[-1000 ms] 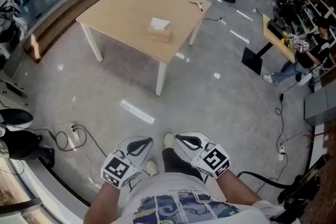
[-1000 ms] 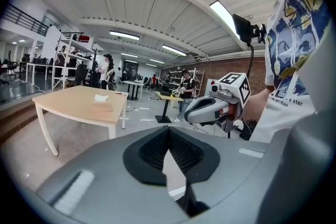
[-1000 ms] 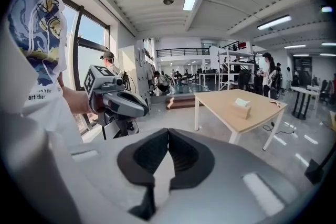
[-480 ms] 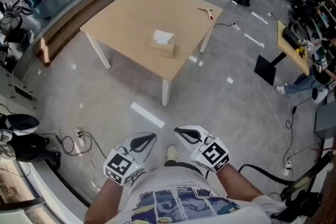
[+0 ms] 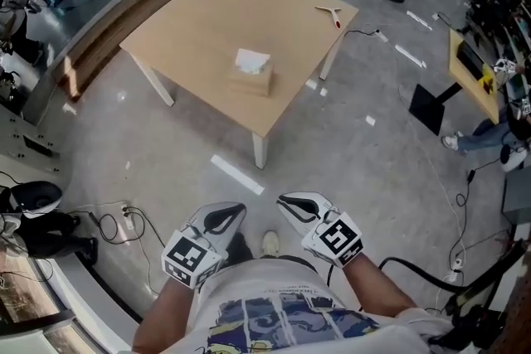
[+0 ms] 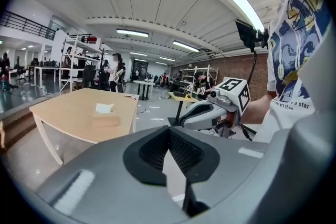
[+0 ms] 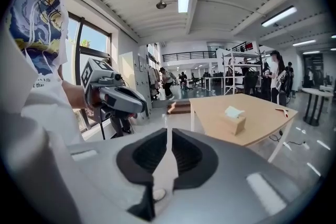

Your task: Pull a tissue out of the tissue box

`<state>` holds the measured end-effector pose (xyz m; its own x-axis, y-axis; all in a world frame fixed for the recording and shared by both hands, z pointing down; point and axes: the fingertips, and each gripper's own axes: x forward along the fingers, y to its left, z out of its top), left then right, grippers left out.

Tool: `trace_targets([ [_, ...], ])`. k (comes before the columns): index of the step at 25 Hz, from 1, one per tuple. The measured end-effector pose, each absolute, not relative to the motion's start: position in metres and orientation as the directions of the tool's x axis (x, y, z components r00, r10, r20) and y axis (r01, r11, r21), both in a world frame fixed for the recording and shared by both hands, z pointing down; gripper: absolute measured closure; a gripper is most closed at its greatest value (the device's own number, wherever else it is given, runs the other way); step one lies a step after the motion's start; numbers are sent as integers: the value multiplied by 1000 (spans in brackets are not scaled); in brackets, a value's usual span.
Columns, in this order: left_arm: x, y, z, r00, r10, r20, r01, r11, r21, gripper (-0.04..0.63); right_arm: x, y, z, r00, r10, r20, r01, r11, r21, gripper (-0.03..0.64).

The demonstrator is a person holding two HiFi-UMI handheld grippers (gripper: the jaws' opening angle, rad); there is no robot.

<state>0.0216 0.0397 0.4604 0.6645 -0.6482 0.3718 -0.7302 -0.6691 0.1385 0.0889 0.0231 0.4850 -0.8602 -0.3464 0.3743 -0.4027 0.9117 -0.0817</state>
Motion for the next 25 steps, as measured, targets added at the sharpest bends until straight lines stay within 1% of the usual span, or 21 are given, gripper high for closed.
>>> trace_targets([
  [4, 18, 12, 464, 667, -640, 381, -729, -668, 152, 591, 88, -1, 486, -856, -355, 375, -416, 905, -92, 598],
  [10, 9, -40, 455, 707, -613, 354, -689, -710, 148, 591, 79, -48, 487, -828, -394, 400, -462, 883, -88, 598],
  [15, -14, -83, 458, 732, -593, 336, -665, -730, 160, 591, 61, -98, 493, -799, -426, 425, -497, 865, -67, 595],
  [19, -40, -112, 456, 753, -567, 334, -639, -751, 167, 591, 40, -139, 498, -778, -447, 443, -531, 843, -83, 575],
  [25, -79, -149, 454, 763, -547, 345, -616, -776, 133, 591, 15, -201, 501, -748, -495, 443, -587, 804, -93, 568],
])
